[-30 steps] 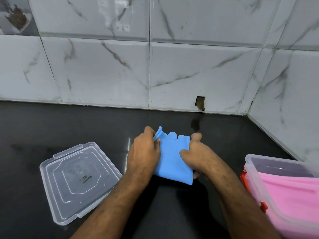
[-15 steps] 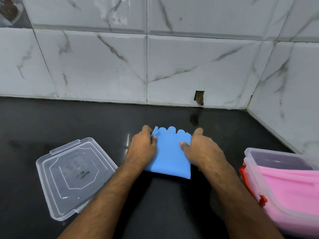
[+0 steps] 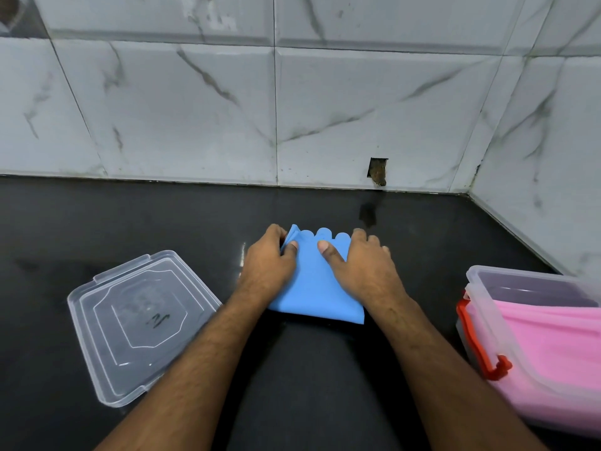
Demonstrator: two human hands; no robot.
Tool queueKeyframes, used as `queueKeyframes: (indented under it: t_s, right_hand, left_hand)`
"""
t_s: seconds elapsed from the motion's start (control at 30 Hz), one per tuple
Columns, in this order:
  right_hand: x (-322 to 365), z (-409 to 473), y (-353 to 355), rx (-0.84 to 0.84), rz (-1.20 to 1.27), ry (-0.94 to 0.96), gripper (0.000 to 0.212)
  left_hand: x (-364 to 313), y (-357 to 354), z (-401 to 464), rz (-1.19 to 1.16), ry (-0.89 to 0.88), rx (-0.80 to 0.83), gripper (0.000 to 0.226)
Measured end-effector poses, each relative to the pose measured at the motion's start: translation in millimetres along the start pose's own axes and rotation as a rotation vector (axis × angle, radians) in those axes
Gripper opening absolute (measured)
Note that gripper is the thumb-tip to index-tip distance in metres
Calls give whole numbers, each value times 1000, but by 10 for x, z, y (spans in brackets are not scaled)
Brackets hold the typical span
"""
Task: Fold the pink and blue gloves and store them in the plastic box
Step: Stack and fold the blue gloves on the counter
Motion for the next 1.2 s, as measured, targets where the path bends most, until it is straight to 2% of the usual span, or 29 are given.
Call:
queueKeyframes:
  t_s: [0.17,0.37,0.53,0.7,0.8,0.97,1.07,1.2]
  right_hand:
    - [-18,94,-59,69,56,6,82]
    - [-61,146,-68,107,223,44,51]
    - [-95,139,-53,90,373,35,49]
    - [23,94,34,33,379,118,29]
    - [44,92,4,78,440,130,34]
    - [16,62,-112,243,853,117,57]
    - [87,47,-142,319,1043,176,50]
    - [103,35,-138,339,1169,173,48]
  left_hand:
    - [-22,-31,23,-57,-3,56,16]
    - [23,-50,33,-154,30,67,16]
    - [31,-44,-6,-258,65,67,18]
    - [44,-68,-20,-366,81,79,17]
    - [66,-88,-26,-437,99,100,19]
    - [39,-120,-46,-614,89,148,21]
    - [15,-107,-54,-691,61,158,14]
    - [-25,-54,-70,-746,23,140,13]
Point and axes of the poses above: each hand's wrist, its own z-axis towards the middle knuckle, its own y-axis out of the back of the hand, x = y × z, the point moved 10 cm from there along z, towards the middle knuckle, and after that the axes turned 14 degrees about x, right-handed, at the moved point
